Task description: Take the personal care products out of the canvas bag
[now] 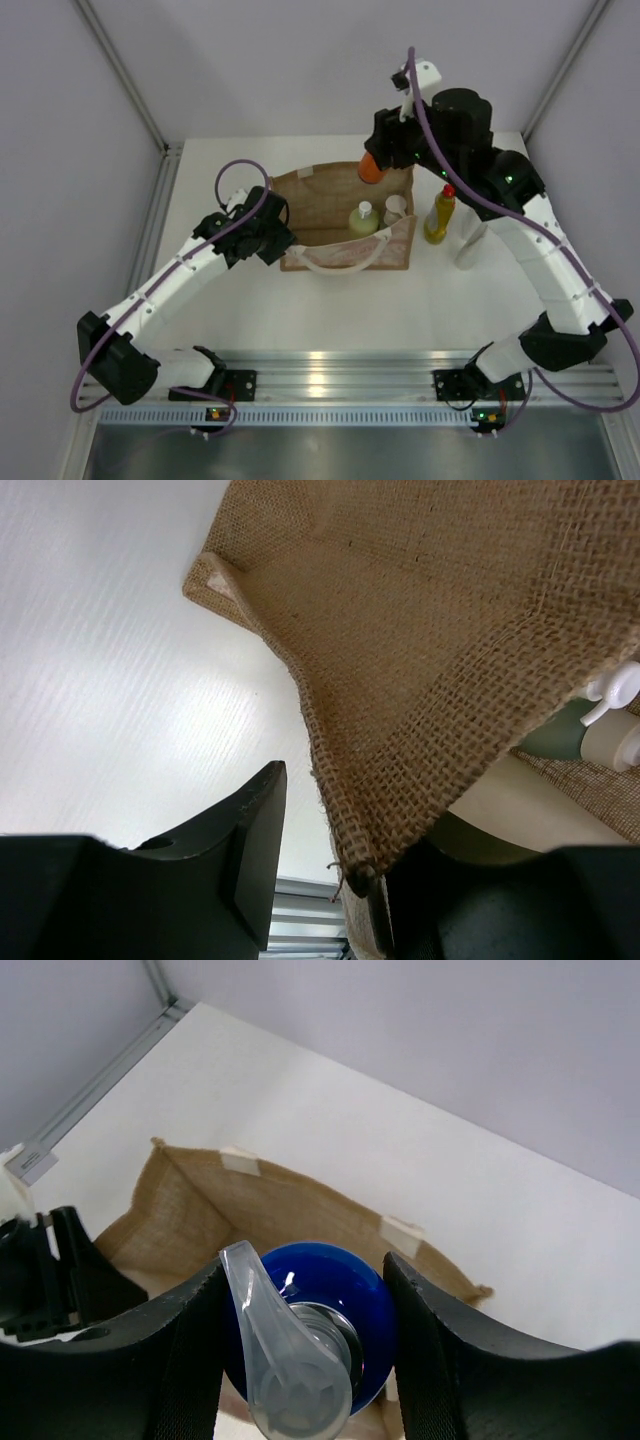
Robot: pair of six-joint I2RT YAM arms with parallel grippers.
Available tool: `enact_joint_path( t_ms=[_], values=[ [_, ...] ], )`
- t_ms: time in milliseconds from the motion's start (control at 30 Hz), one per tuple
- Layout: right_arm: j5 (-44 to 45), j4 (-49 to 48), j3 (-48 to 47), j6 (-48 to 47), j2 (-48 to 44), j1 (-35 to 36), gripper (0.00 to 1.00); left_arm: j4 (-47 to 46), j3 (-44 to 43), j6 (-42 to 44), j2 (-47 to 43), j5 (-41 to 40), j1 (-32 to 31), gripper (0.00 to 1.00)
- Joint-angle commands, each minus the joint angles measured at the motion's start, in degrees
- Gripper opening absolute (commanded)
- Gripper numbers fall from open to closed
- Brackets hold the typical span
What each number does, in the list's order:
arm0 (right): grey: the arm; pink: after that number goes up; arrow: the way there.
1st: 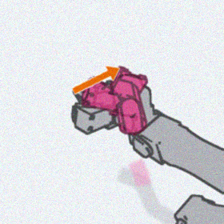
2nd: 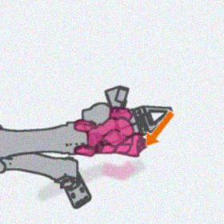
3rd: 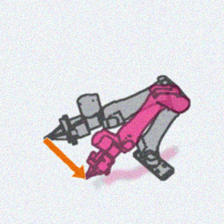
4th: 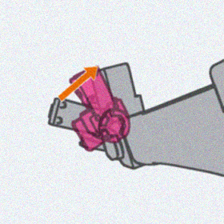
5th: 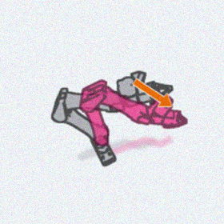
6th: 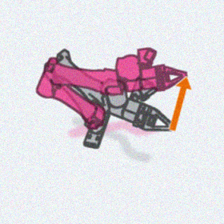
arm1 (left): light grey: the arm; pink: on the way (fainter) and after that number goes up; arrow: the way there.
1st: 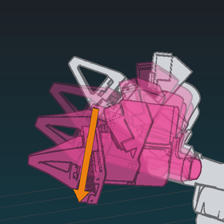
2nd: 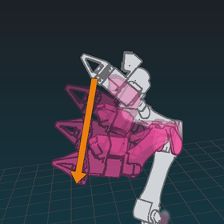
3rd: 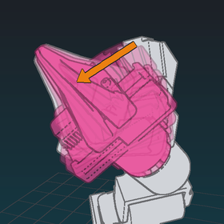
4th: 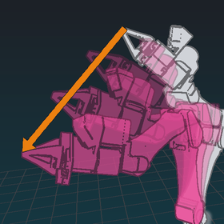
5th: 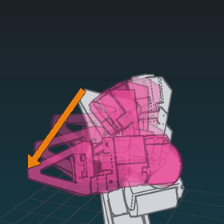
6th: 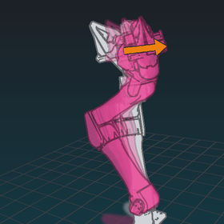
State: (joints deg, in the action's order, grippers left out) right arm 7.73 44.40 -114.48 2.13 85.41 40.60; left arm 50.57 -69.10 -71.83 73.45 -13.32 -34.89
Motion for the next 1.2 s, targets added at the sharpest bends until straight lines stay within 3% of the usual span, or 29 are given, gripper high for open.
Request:
enact_joint_path(
  t_ms=[0,233,467,633,933,1167],
  values=[
    [4.6,-1.2,-3.6,-0.7,-5.3,-3.2,0.00,0.2,0.1,0.3,-1.4,0.4,0.3,0.46],
    [4.7,0.2,2.7,-1.2,-10.7,-12.7,0.00,0.2,0.2,0.2,-1.9,0.7,0.3,0.45],
    [7.1,-1.2,16.0,-0.1,-15.5,-18.2,0.00,0.2,0.2,0.2,-2.2,0.9,0.3,0.45],
    [7.8,-13.1,34.7,1.1,-22.5,-18.8,0.00,0.1,0.0,0.6,-2.0,1.2,0.3,0.45],
    [8.6,-27.3,56.9,5.5,-30.0,-19.3,0.00,0.1,-0.1,1.1,-1.9,1.7,0.3,0.45],
    [6.6,-37.0,72.8,7.0,-30.0,-20.0,0.00,0.1,-2.1,2.0,-1.3,4.3,0.3,0.45]
  ],
)
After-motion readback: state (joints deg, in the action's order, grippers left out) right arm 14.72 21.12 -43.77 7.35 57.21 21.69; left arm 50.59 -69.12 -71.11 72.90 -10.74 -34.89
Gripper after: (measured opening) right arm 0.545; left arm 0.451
